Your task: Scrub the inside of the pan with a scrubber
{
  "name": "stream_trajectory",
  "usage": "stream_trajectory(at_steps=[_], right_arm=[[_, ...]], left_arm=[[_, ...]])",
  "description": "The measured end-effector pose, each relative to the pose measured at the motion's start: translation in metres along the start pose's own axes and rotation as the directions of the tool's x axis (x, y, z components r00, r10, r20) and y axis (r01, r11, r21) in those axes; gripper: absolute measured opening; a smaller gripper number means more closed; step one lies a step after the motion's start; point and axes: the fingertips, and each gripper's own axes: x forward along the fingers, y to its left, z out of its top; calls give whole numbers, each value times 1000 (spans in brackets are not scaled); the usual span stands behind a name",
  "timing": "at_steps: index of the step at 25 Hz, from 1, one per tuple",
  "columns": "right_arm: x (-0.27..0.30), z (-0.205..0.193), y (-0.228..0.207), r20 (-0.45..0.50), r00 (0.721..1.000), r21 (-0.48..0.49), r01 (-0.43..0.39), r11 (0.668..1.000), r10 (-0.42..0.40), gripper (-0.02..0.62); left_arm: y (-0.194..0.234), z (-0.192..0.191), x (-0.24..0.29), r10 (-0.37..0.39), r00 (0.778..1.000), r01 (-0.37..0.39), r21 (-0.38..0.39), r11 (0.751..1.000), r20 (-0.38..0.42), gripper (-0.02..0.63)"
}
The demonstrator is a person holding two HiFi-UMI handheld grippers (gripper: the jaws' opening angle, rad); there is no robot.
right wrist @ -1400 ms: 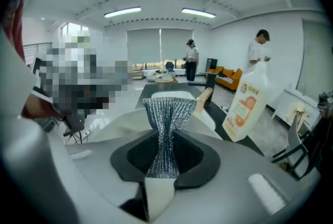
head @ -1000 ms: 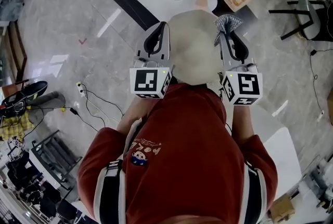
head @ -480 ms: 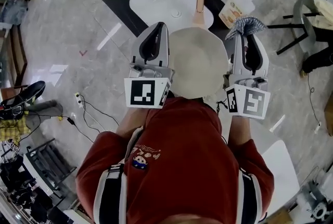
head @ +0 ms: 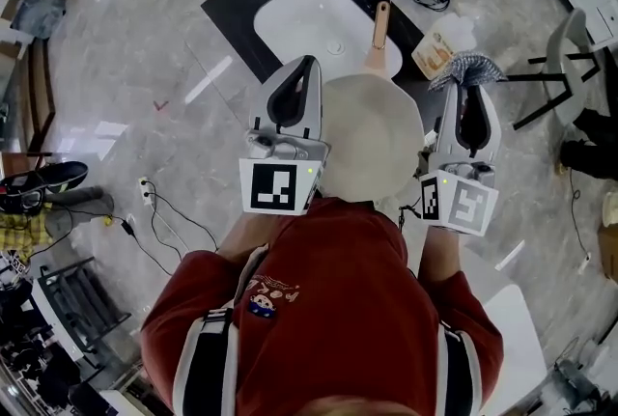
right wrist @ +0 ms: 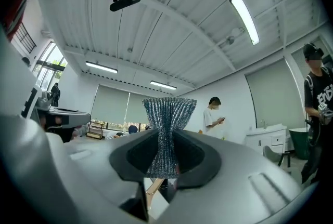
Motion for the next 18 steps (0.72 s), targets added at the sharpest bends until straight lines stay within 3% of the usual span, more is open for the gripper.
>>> stream_trajectory(at_steps=[18], right_arm=[[0,-11,-8,-34,999,-28,-13,1000,12,106]], left_arm=[[-8,8,8,-23,1000,23,9,1000,7,6]])
